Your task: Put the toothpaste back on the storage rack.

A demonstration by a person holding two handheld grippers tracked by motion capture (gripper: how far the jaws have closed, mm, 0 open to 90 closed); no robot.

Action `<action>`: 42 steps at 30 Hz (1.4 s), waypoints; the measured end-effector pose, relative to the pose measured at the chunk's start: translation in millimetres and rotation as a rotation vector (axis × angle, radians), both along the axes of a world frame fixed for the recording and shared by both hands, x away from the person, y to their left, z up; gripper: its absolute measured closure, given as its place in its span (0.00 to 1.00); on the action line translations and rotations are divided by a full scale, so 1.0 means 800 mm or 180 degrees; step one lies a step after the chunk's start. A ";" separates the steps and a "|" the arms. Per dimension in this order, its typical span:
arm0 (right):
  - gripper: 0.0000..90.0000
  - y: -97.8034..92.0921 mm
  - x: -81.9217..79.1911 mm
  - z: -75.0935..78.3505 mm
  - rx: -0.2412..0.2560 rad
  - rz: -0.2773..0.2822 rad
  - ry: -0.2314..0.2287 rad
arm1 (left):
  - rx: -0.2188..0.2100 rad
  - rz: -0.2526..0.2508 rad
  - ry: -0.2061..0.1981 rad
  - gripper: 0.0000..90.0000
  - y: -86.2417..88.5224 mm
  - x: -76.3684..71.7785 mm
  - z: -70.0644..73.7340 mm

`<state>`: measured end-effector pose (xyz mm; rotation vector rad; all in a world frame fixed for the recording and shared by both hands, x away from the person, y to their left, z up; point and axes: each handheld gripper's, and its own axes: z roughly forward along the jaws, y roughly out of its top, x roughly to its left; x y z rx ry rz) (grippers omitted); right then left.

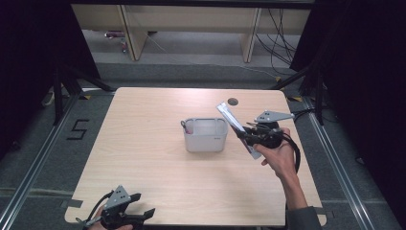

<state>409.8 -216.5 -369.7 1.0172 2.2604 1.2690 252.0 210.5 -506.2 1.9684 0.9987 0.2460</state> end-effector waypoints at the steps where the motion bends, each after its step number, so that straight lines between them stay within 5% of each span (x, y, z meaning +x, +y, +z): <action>1: 0.85 0.002 0.001 0.001 0.0029 0.0012 0.0044 | -0.0016 0.0013 0.0002 0.25 -0.001 0.000 0.000; 4: 0.85 0.012 0.009 0.002 0.0183 0.0018 -0.0070 | -0.0006 0.0003 -0.0004 0.25 0.000 0.000 0.001; 10: 0.85 0.027 0.019 0.008 0.0313 -0.0001 -0.0006 | 0.0015 0.0007 0.0005 0.25 0.000 -0.001 0.002; 11: 0.85 0.028 0.022 0.008 0.0284 0.0022 -0.0095 | 0.0012 0.0004 0.0007 0.25 0.000 -0.001 0.002; 19: 0.85 0.049 0.039 0.010 0.0501 0.0000 -0.0145 | 0.0018 -0.0028 0.0006 0.25 0.000 -0.001 0.002; 20: 0.85 0.051 0.043 0.009 0.0476 0.0016 -0.0252 | 0.0009 -0.0028 0.0001 0.25 0.000 -0.001 0.002; 23: 0.85 0.061 0.047 0.008 0.0621 -0.0011 -0.0217 | 0.0018 -0.0042 0.0011 0.25 0.000 -0.001 0.002; 27: 0.85 0.070 0.056 0.005 0.0593 0.0000 -0.0306 | -0.0027 -0.0041 -0.0014 0.25 -0.001 -0.002 0.001; 42: 0.85 0.101 0.081 -0.009 0.0673 -0.0018 -0.0271 | -0.0045 -0.0047 -0.0011 0.25 -0.002 -0.002 0.001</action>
